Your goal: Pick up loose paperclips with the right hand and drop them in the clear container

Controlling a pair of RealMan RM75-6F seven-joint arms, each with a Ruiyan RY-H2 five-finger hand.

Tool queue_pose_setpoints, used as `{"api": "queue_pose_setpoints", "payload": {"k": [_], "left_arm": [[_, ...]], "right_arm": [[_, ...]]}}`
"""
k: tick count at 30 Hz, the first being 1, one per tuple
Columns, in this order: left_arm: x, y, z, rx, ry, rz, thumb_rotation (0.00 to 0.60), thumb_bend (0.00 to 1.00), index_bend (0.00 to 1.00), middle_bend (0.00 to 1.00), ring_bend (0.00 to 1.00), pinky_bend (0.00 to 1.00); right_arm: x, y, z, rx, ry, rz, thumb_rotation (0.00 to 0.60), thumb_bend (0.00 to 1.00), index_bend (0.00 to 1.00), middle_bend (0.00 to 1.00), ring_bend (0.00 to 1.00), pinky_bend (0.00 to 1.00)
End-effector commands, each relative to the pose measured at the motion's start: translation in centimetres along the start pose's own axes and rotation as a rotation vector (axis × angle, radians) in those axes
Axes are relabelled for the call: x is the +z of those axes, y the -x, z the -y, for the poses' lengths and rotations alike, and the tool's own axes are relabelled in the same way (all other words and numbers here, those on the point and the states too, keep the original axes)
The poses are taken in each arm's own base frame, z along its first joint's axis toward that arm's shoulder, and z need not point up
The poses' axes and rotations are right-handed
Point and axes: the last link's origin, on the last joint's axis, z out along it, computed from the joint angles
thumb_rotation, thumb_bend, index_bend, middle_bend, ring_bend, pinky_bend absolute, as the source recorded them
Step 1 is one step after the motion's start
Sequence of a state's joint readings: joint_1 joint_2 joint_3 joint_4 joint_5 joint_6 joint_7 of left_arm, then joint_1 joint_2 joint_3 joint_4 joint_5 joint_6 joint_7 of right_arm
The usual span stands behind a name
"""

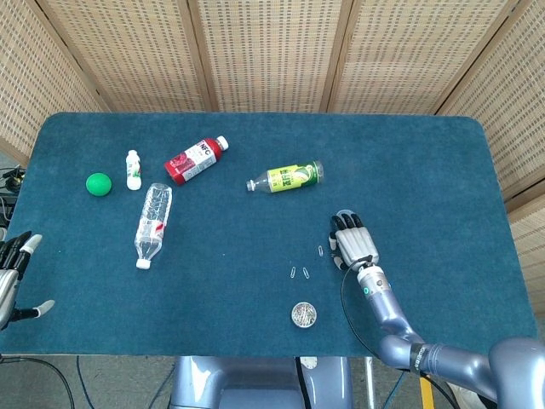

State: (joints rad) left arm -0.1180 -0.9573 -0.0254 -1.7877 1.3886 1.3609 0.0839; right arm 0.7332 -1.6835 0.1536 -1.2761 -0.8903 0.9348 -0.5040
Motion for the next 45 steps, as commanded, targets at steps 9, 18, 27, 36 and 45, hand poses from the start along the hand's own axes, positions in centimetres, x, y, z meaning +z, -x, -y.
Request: {"api": "queue_pose_setpoints", "payload": {"k": [9, 18, 27, 36, 45], "left_arm": [[0.0, 0.0, 0.0, 0.001, -0.002, 0.002, 0.6, 0.0, 0.0, 0.0, 0.0, 0.0], [0.0, 0.0, 0.0, 0.001, -0.001, 0.0, 0.6, 0.0, 0.0, 0.0, 0.0, 0.0], [0.0, 0.0, 0.0, 0.001, -0.001, 0.002, 0.6, 0.0, 0.0, 0.0, 0.0, 0.0], [0.0, 0.0, 0.0, -0.002, 0.0, 0.0, 0.6, 0.0, 0.0, 0.0, 0.0, 0.0], [-0.3, -0.2, -0.1, -0.005, 0.012, -0.004, 0.6, 0.0, 0.0, 0.0, 0.0, 0.0]], "right_arm": [[0.1, 0.5, -0.2, -0.023, 0.011, 0.016, 0.6, 0.34, 0.52, 0.09, 0.0, 0.0], [-0.1, 0.9, -0.1, -0.043, 0.005, 0.027, 0.6, 0.43, 0.57, 0.09, 0.0, 0.0], [-0.2, 1.0, -0.1, -0.057, 0.0, 0.023, 0.6, 0.46, 0.62, 0.09, 0.0, 0.0], [-0.4, 0.0, 0.1, -0.029, -0.012, -0.023, 0.6, 0.46, 0.62, 0.09, 0.0, 0.0], [-2.7, -4.1, 1.1, 0.006, -0.108, -0.128, 0.6, 0.46, 0.62, 0.09, 0.0, 0.0]]}}
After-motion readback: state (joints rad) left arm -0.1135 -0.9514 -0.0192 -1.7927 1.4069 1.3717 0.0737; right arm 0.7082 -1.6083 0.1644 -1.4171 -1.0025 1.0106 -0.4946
